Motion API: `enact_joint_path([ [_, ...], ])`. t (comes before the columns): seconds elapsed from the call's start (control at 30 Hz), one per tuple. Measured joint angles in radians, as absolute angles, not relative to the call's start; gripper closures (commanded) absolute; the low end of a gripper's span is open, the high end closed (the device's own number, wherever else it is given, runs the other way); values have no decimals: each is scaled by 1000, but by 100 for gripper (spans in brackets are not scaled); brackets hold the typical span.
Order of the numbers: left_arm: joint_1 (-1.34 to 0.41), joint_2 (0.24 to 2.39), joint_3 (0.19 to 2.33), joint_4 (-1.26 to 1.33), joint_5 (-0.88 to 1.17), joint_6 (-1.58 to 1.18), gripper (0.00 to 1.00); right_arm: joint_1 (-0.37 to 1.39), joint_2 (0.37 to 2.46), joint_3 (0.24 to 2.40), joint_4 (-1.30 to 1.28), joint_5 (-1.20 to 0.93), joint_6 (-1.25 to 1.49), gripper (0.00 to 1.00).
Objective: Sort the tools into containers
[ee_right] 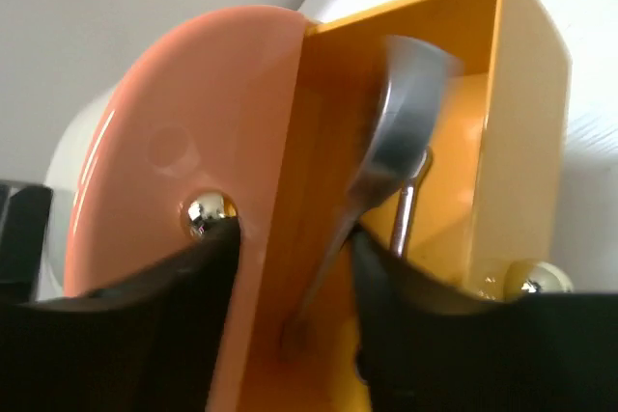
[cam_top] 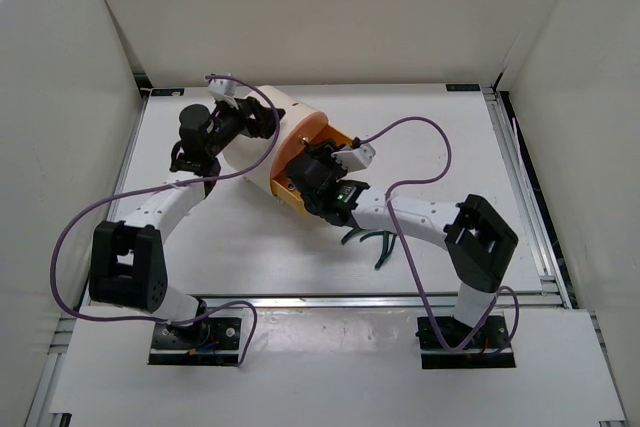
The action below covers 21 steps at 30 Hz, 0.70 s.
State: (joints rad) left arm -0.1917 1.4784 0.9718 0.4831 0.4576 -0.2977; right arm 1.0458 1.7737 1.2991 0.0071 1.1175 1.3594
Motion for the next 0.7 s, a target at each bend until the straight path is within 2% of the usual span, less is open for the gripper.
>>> enact_joint_path([
  [0.03,-192,1480,974,482,459,-299,6,1050,1773,1302,-7,1120,1353,27],
  [0.17,-192,1483,978,482,458,-298,6,1061,1725,1324,-25,1104,1326,9],
  [0.23,-192,1483,979,480,459,-298,6,1058,1698,1325,-33,1108,1277,5],
  [0.33,-192,1486,985,474,461,-299,6,1045,1657,1324,-22,1126,1164,7],
  [0.37,-192,1487,987,472,461,-300,6,1040,1635,1315,20,1132,1099,18],
  [0.43,-192,1490,992,468,462,-301,6,1032,1584,1288,98,1140,992,34],
  [0.47,-192,1490,994,466,461,-301,6,1022,1545,1264,154,1143,925,56],
  [0.53,-192,1490,996,459,461,-301,6,1006,1473,1237,199,1150,845,81],
  [0.57,-192,1490,997,459,461,-301,6,991,1435,1228,203,1150,830,100],
  [0.7,-192,1490,998,455,461,-300,6,917,1298,1180,101,1102,890,100],
])
